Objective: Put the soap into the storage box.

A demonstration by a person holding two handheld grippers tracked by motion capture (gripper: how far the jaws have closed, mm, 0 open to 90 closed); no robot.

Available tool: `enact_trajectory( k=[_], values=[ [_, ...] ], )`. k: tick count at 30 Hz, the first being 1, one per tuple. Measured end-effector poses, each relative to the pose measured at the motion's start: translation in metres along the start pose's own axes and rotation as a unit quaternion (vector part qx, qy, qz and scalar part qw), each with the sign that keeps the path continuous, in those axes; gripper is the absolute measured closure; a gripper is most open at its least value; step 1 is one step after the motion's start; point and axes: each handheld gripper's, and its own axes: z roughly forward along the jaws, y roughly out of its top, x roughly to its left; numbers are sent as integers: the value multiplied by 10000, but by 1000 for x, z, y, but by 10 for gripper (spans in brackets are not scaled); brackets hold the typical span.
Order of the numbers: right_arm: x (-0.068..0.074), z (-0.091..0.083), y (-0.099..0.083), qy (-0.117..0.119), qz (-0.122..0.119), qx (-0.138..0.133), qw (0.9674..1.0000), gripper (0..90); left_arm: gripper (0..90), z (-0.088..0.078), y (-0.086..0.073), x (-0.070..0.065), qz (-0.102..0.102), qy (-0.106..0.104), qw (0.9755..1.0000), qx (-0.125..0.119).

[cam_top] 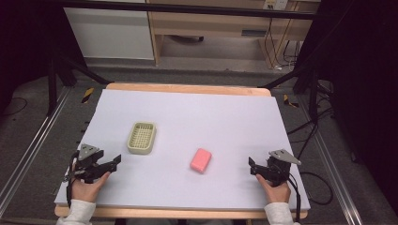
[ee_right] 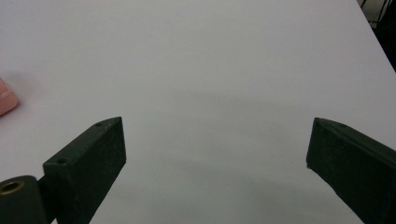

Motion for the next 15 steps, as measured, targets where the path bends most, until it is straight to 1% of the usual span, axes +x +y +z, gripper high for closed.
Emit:
enact_trajectory(
  k=[3, 4, 5, 6, 7, 9, 12, 15],
  values=[
    [0, 0, 0, -4, -17, 18, 10000, 51, 271, 1, 0, -3, 11, -94, 10000, 23],
    [0, 0, 0, -30, -15, 6, 10000, 50, 270, 2, 1, -6, 46, -139, 9999, 34],
    [0, 0, 0, -41, -14, -2, 10000, 50, 270, 2, 1, -6, 46, -139, 9999, 34],
    [0, 0, 0, -41, -14, -2, 10000, 50, 270, 2, 1, -7, 93, -180, 9998, 62],
    [0, 0, 0, -36, -26, 27, 10000, 52, 270, 3, 1, -9, 112, -197, 9997, 68],
    [0, 0, 0, -45, -35, 40, 10000, 53, 269, 3, 1, -10, 150, -204, 9997, 67],
    [1, 1, -1, -49, -81, 64, 9999, 56, 270, 3, 2, -14, 206, -278, 9994, 83],
    [1, 1, -1, -52, -77, 55, 9999, 56, 270, 3, 3, -17, 209, -300, 9993, 53]
  ],
)
